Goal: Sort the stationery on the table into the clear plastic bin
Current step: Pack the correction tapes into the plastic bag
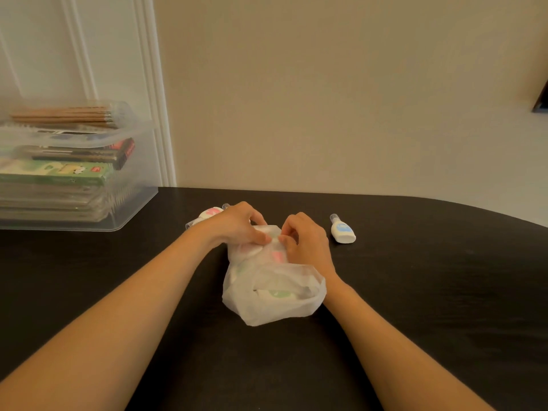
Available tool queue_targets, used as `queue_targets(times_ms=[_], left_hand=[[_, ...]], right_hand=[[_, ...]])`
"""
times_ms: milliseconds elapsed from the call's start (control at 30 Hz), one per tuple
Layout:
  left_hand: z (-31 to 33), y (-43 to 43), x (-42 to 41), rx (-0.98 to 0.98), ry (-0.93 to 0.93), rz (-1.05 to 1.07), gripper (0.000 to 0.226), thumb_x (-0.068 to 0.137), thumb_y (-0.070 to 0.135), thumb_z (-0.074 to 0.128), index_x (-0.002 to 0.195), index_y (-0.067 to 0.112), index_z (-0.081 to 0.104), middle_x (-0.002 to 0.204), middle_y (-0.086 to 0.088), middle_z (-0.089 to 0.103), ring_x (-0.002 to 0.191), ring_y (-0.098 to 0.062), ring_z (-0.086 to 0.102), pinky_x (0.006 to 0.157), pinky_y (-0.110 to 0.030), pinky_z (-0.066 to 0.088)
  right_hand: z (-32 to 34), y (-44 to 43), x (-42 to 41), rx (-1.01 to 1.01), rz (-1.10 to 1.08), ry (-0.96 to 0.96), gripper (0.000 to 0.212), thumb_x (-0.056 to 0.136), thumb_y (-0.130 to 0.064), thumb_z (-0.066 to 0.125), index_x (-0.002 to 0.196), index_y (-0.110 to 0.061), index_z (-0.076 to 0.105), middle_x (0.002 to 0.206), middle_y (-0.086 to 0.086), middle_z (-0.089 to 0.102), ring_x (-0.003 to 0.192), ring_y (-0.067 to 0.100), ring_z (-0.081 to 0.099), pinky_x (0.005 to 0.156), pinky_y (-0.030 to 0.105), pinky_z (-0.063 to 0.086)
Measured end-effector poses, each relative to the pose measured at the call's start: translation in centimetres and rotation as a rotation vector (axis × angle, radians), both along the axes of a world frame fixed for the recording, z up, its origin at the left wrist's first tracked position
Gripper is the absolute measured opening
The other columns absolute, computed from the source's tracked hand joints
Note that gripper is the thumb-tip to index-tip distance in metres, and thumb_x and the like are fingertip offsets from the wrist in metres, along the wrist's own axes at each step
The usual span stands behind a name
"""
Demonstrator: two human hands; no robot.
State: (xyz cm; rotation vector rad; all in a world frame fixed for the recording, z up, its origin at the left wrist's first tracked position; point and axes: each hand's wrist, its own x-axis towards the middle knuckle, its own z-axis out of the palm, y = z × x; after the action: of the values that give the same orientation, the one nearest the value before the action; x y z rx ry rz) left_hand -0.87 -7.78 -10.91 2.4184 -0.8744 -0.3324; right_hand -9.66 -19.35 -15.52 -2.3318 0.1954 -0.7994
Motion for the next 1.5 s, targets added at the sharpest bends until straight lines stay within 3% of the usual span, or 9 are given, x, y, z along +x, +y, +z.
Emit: queue_targets(times_ms=[133, 233, 467, 567, 733, 1067, 1233, 1367, 1500], left_hand=[[-0.7, -0.3, -0.3, -0.077, -0.098, 0.063, 0.027, 0.080, 0.027, 0.071, 0.104, 0.016, 0.067, 0.097, 0.002, 0.059, 0.090, -0.013, 0.053, 0.061, -0.018, 0.037], [-1.6, -0.1, -0.4, -0.116, -0.125, 0.116, 0.046, 0.081, 0.036, 0.068, 0.120, 0.014, 0.057, 0.115, -0.001, 0.056, 0.108, -0.017, 0.053, 0.076, -0.019, 0.038], [-2.7, 2.8, -0.4, -0.063, -0.112, 0.360, 0.066, 0.076, 0.058, 0.064, 0.124, 0.015, 0.050, 0.111, -0.001, 0.056, 0.098, -0.017, 0.053, 0.074, -0.025, 0.039], [-2.9, 2.7, -0.8, -0.034, -0.097, 0.324, 0.042, 0.083, 0.054, 0.057, 0.095, 0.014, 0.063, 0.085, 0.002, 0.058, 0.079, -0.011, 0.052, 0.061, -0.022, 0.036], [-2.8, 2.0, -1.2, -0.110, -0.189, 0.337, 0.046, 0.084, 0.040, 0.064, 0.055, 0.012, 0.041, 0.056, 0.000, 0.041, 0.053, -0.011, 0.039, 0.049, -0.023, 0.026], [-3.7, 0.7, -1.8, -0.126, -0.393, 0.296, 0.042, 0.093, 0.026, 0.051, 0.054, 0.011, 0.047, 0.057, -0.004, 0.045, 0.065, -0.030, 0.055, 0.067, -0.041, 0.050], [-3.9, 1.0, -1.6, -0.277, -0.366, 0.328, 0.054, 0.088, 0.039, 0.058, 0.045, 0.013, 0.038, 0.048, -0.001, 0.035, 0.046, -0.015, 0.034, 0.052, -0.029, 0.032], [-3.2, 1.7, 0.3, -0.522, -0.404, 0.640, 0.028, 0.091, 0.036, 0.054, 0.078, 0.011, 0.054, 0.083, -0.006, 0.055, 0.082, -0.020, 0.053, 0.068, -0.029, 0.037], [-4.2, 2.0, 2.9, -0.123, -0.253, 0.699, 0.051, 0.091, 0.026, 0.055, 0.135, 0.010, 0.035, 0.138, -0.015, 0.037, 0.128, -0.031, 0.033, 0.101, -0.041, 0.032]], right_hand=[[-0.1, -0.4, 0.0, 0.091, 0.029, 0.039, 0.024, 0.083, 0.002, 0.058, 0.067, -0.014, 0.050, 0.077, -0.005, 0.047, 0.071, 0.010, 0.046, 0.067, 0.021, 0.041], [0.1, -0.8, -0.1, 0.252, 0.000, 0.104, 0.025, 0.084, -0.005, 0.061, 0.065, -0.019, 0.052, 0.086, -0.007, 0.049, 0.072, 0.004, 0.051, 0.064, 0.011, 0.039], [-0.1, -0.7, 0.3, 0.386, -0.053, 0.169, 0.012, 0.086, -0.022, 0.059, 0.079, -0.017, 0.050, 0.086, -0.002, 0.054, 0.077, 0.011, 0.050, 0.063, 0.021, 0.040], [-0.1, -0.7, 0.4, 0.271, -0.035, 0.226, 0.020, 0.088, -0.025, 0.060, 0.074, -0.021, 0.046, 0.086, -0.001, 0.054, 0.075, 0.010, 0.048, 0.064, 0.020, 0.039], [-0.2, -0.9, 0.3, 0.223, -0.046, 0.173, 0.025, 0.089, -0.016, 0.060, 0.067, -0.024, 0.048, 0.098, 0.009, 0.060, 0.086, 0.017, 0.055, 0.079, 0.030, 0.046], [0.0, -1.4, 0.5, 0.217, -0.063, 0.162, 0.028, 0.091, -0.014, 0.057, 0.068, -0.023, 0.044, 0.097, 0.003, 0.052, 0.083, 0.013, 0.049, 0.081, 0.027, 0.044], [0.0, -1.4, 0.5, 0.299, -0.083, 0.110, 0.011, 0.090, -0.014, 0.056, 0.079, -0.014, 0.053, 0.089, 0.002, 0.056, 0.075, 0.009, 0.048, 0.064, 0.017, 0.040], [0.2, -1.3, 0.7, 0.396, -0.075, 0.078, 0.017, 0.093, -0.017, 0.048, 0.108, -0.014, 0.055, 0.099, -0.001, 0.054, 0.090, 0.010, 0.050, 0.070, 0.021, 0.039], [0.1, -1.4, 1.7, 0.326, -0.020, 0.134, 0.030, 0.095, -0.015, 0.046, 0.124, -0.016, 0.051, 0.112, 0.003, 0.053, 0.096, 0.009, 0.049, 0.078, 0.020, 0.036]])
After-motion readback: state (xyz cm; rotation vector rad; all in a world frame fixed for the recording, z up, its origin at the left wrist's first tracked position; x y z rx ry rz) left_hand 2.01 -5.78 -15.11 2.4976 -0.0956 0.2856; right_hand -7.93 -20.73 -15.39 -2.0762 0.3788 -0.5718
